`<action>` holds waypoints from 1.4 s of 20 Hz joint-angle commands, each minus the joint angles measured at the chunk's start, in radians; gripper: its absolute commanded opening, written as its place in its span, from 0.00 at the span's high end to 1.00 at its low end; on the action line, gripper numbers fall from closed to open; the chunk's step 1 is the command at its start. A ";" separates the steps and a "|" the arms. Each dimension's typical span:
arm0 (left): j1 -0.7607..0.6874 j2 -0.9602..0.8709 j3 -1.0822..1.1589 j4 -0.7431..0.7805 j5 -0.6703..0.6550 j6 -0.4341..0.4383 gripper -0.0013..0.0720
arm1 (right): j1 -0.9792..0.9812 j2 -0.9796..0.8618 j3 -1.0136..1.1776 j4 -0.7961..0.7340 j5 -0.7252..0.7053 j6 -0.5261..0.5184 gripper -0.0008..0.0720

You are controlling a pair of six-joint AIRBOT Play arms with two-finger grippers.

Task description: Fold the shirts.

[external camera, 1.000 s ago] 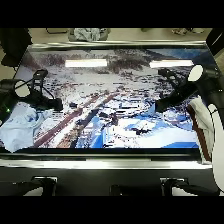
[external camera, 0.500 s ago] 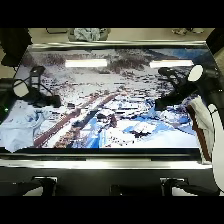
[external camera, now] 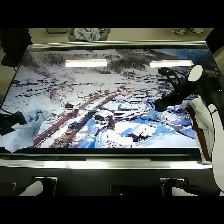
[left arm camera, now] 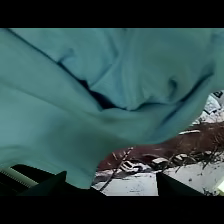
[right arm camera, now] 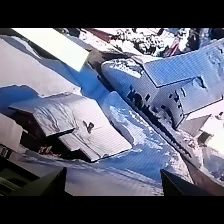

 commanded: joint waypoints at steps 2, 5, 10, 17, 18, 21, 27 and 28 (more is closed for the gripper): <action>0.146 -0.003 -0.071 -0.048 0.190 -0.007 0.00 | 0.001 0.000 0.000 0.000 0.014 -0.001 0.07; 0.151 -0.069 -0.071 -0.049 0.278 -0.006 0.00 | 0.001 0.000 0.000 0.000 0.026 0.000 0.07; 0.151 -0.230 -0.071 -0.061 0.366 -0.006 0.00 | 0.001 0.000 0.000 0.001 0.079 0.000 0.07; 0.150 -0.213 -0.033 -0.142 0.381 -0.003 0.95 | 0.001 0.001 0.000 0.000 0.091 0.000 0.07; 0.147 -0.157 -0.005 -0.168 0.397 -0.003 0.95 | 0.001 0.004 0.003 -0.004 0.087 -0.002 0.07; 0.103 0.073 0.087 -0.312 0.420 0.085 0.95 | 0.001 0.044 0.029 -0.015 0.039 -0.036 0.07; -0.231 0.548 0.105 -0.640 0.453 0.125 0.94 | 0.001 0.298 0.034 -0.122 -0.138 -0.042 0.07; -0.309 0.580 0.098 -0.672 0.453 0.125 0.94 | 0.001 0.345 0.034 -0.144 -0.149 -0.042 0.07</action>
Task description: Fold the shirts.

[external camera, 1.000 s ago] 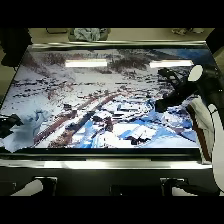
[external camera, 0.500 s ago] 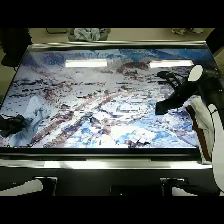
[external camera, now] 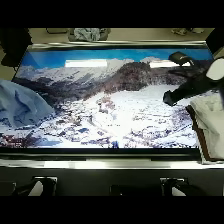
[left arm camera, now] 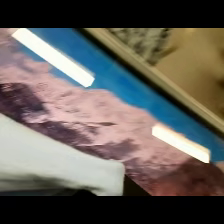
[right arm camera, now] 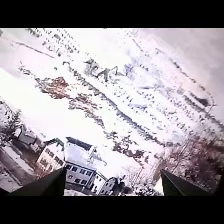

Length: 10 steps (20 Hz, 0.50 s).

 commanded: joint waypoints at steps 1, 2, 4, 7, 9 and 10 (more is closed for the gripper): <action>-0.249 0.174 -0.006 -0.172 0.013 0.015 0.94 | 0.000 0.168 0.002 -0.084 -0.084 -0.003 0.07; -0.341 0.177 -0.016 -0.172 0.013 0.015 0.94 | 0.000 0.211 0.002 -0.095 -0.085 -0.003 0.07; -0.505 0.141 -0.050 -0.172 0.014 0.016 0.94 | 0.000 0.293 0.002 -0.104 -0.081 -0.003 0.07; -0.715 0.000 -0.136 -0.172 0.014 0.045 0.94 | 0.000 0.383 0.002 -0.103 -0.064 0.020 0.07; -0.843 -0.151 -0.185 -0.173 0.014 0.069 0.94 | 0.000 0.411 0.002 -0.103 -0.020 0.040 0.07; -0.911 -0.245 -0.193 -0.173 0.014 0.069 0.94 | 0.000 0.415 0.002 -0.103 0.007 0.043 0.07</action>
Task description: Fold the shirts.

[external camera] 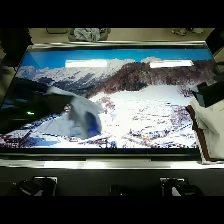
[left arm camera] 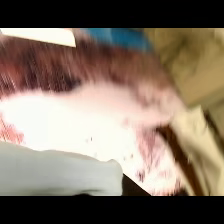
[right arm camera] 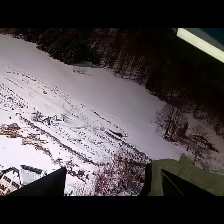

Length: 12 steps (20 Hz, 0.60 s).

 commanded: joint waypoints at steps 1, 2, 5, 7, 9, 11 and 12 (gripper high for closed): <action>-0.256 -0.261 -0.049 -0.015 0.006 0.025 0.94 | 0.000 0.050 0.001 -0.008 0.077 0.024 0.07; -0.325 -0.344 -0.045 -0.016 0.018 0.026 0.94 | 0.000 0.048 0.000 -0.008 0.099 0.024 0.07; -0.506 -0.550 0.014 -0.018 0.020 0.031 0.76 | 0.000 0.036 0.000 -0.008 0.093 0.024 0.07; -0.526 -0.597 0.095 0.002 -0.056 0.042 0.01 | 0.000 0.006 0.000 -0.008 0.095 0.024 0.07; -0.441 -0.560 0.185 0.177 -0.181 0.035 0.01 | 0.000 -0.047 0.000 -0.003 0.108 0.024 0.07; -0.278 -0.486 0.267 0.420 -0.306 0.006 0.01 | 0.000 -0.120 -0.001 0.029 0.153 0.024 0.07; -0.183 -0.450 0.293 0.505 -0.334 0.005 0.01 | 0.000 -0.161 -0.003 0.066 0.180 0.023 0.07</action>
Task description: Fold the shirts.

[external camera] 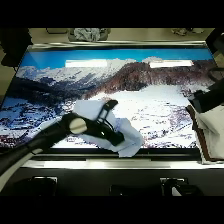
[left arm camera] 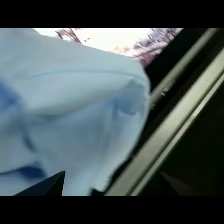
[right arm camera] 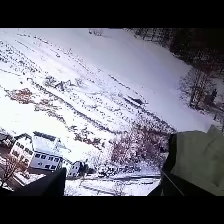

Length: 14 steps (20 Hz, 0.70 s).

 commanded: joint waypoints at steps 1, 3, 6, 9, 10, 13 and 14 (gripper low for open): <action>0.263 0.078 0.108 0.319 -0.170 -0.019 0.01 | 0.001 -0.127 -0.016 0.119 0.075 0.000 0.07; 0.463 0.094 0.105 0.314 -0.243 -0.016 0.01 | 0.001 -0.199 -0.074 0.272 0.069 -0.013 0.06; 0.631 0.088 -0.018 0.235 -0.285 0.033 0.01 | 0.006 -0.269 -0.227 0.404 -0.007 -0.057 0.03; 0.642 0.088 -0.198 0.069 -0.257 0.140 0.01 | 0.043 -0.315 -0.356 0.400 -0.084 -0.080 0.01; 0.628 0.088 -0.247 0.046 -0.237 0.161 0.01 | 0.056 -0.334 -0.382 0.401 -0.099 -0.081 0.01; 0.574 0.085 -0.324 0.044 -0.142 0.161 0.01 | 0.074 -0.390 -0.417 0.411 -0.126 -0.100 0.01; 0.556 0.080 -0.331 0.043 -0.117 0.160 0.01 | 0.074 -0.411 -0.417 0.427 -0.131 -0.109 0.01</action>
